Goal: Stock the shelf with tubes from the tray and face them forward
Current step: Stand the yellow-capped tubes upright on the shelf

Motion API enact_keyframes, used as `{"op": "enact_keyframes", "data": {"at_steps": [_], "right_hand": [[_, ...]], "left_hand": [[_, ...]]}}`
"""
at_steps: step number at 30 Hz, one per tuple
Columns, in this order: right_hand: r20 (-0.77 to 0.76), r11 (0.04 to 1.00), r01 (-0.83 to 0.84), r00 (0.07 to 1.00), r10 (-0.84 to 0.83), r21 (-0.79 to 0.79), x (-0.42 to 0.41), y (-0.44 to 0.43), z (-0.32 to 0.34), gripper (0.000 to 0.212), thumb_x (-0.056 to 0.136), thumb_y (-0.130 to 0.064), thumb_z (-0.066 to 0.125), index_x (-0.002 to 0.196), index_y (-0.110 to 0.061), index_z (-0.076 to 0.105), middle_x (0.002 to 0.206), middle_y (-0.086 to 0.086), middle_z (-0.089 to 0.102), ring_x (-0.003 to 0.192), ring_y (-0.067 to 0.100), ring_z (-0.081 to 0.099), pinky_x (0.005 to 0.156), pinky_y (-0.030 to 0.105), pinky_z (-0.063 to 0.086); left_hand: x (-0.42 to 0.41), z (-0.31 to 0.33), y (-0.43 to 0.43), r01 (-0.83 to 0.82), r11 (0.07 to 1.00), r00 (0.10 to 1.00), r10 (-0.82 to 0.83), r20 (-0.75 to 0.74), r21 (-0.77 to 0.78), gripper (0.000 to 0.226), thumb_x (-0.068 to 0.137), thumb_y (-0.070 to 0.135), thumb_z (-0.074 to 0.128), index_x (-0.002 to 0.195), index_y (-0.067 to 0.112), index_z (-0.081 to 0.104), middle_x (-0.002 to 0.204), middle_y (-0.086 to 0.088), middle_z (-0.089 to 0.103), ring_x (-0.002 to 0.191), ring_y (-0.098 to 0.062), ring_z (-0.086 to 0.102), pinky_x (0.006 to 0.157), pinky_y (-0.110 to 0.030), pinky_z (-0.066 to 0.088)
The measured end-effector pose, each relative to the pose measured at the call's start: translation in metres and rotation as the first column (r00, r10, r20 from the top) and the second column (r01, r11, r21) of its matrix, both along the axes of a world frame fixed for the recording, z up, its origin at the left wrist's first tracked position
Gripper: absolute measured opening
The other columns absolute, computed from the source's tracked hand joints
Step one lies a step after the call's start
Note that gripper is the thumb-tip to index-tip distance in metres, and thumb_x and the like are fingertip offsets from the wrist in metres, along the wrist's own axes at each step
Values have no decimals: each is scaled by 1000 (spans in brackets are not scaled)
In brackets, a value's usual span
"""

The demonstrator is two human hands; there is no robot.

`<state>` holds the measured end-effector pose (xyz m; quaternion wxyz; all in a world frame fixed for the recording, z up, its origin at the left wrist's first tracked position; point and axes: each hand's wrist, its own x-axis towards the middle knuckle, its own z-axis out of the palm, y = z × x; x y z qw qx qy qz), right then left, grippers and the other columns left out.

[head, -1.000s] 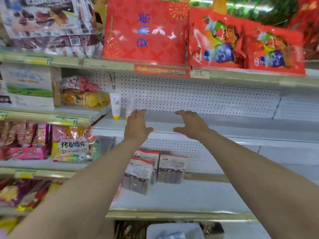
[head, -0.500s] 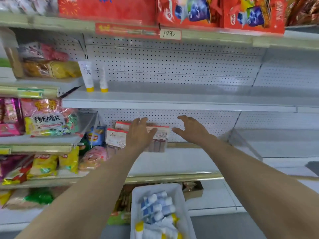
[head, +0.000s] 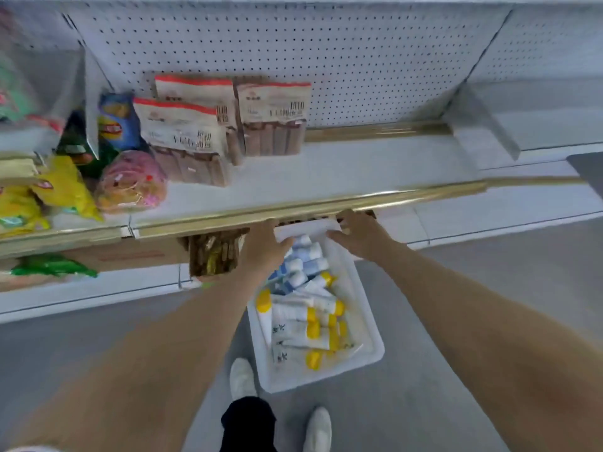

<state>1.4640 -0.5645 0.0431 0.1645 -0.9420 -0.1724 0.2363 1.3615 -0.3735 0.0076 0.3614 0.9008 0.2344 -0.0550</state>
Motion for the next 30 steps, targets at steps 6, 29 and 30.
{"op": "enact_keyframes", "data": {"at_steps": [6, 29, 30], "right_hand": [[-282, 993, 108, 952, -115, -39, -34, -7, -105, 53, 91, -50, 60, 134, -21, 51, 134, 6, 57, 124, 24, 52, 100, 33, 39], [-573, 944, 293, 752, -326, -153, -50, -32, -252, 63, 78, -51, 75, 127, -17, 54, 119, -2, 62, 108, 20, 58, 84, 30, 43], [-581, 943, 291, 745, -329, -162, -52, -33, -253, 59, 78, -48, 77, 124, -18, 54, 117, -1, 61, 105, 20, 57, 84, 30, 43]], "left_hand": [[-30, -96, 0, 22, 993, 972, -49, -229, -117, 57, 90, 45, 60, 134, 10, 50, 124, -12, 58, 110, -29, 57, 77, -30, 40], [-30, -211, -47, -239, 949, 927, 160, -340, -206, 40, 89, 42, 63, 116, 13, 60, 116, -8, 62, 104, -26, 60, 79, -29, 43], [-31, -215, -43, -212, 961, 937, 149, -316, -177, 41, 87, 43, 65, 116, 15, 61, 118, -10, 59, 108, -27, 56, 80, -29, 41]]}}
